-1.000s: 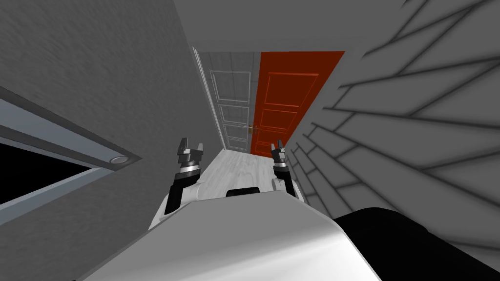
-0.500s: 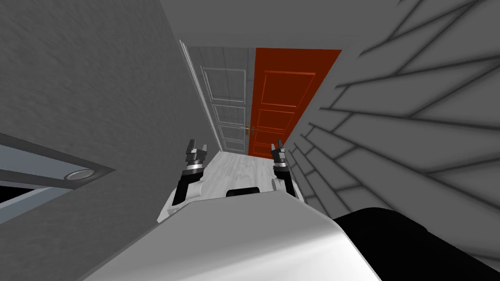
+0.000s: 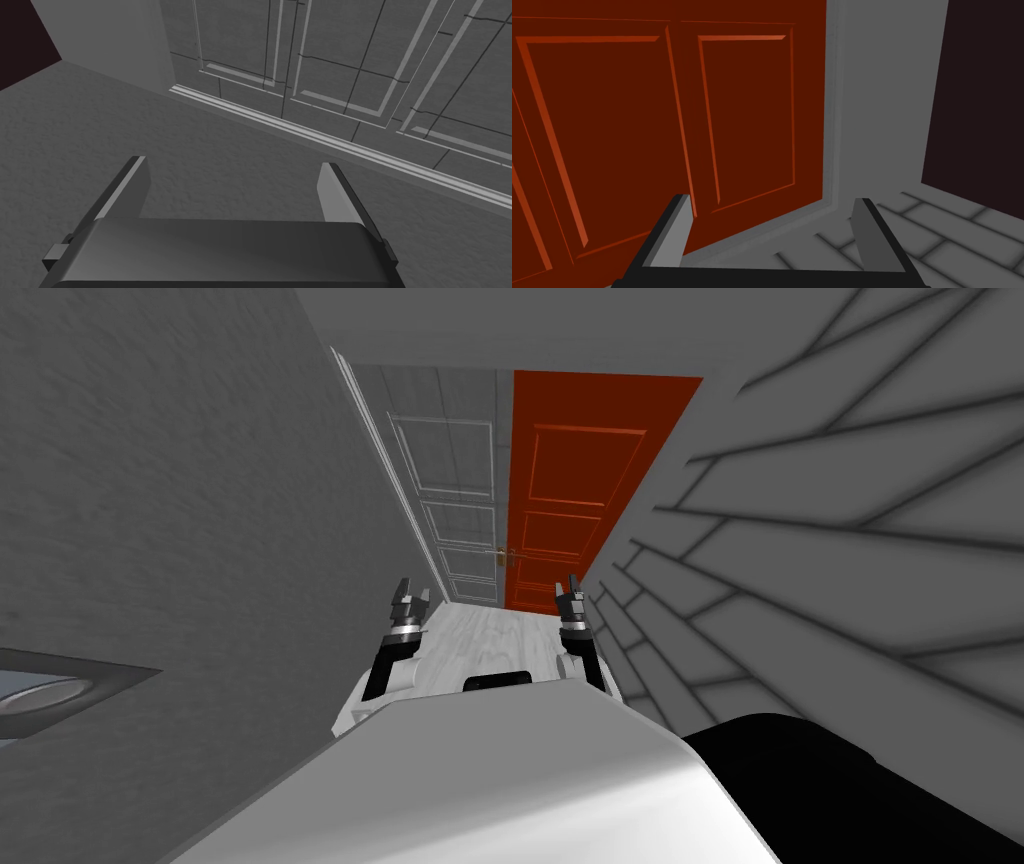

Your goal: Pull the door open

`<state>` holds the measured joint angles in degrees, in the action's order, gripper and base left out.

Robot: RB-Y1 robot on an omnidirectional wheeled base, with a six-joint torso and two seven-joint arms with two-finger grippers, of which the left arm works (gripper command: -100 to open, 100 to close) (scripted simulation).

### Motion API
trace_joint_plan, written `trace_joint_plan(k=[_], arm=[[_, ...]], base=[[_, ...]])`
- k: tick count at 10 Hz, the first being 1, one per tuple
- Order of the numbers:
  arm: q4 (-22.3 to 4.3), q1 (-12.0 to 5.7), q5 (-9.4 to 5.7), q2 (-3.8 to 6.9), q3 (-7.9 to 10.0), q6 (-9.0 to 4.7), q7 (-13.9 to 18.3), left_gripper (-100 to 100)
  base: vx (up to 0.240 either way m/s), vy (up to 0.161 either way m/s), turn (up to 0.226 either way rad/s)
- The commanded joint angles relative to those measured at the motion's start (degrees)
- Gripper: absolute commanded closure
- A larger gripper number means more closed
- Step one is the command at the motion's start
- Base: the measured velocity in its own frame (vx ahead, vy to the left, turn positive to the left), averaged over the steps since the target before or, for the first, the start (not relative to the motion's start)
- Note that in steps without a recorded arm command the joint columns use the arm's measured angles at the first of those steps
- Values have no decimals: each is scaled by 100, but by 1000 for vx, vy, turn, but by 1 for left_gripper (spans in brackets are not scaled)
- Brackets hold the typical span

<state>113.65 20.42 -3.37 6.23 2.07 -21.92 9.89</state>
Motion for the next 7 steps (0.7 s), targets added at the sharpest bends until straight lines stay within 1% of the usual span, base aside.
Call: trace_joint_plan(k=[1, 7], arm=[[-226, -124, -16, 72, 13, 25, 24, -100], [-1008, -486, -44, 285, -6, 71, 78, -100]], base=[[98, -46, -82], [106, -46, -78]])
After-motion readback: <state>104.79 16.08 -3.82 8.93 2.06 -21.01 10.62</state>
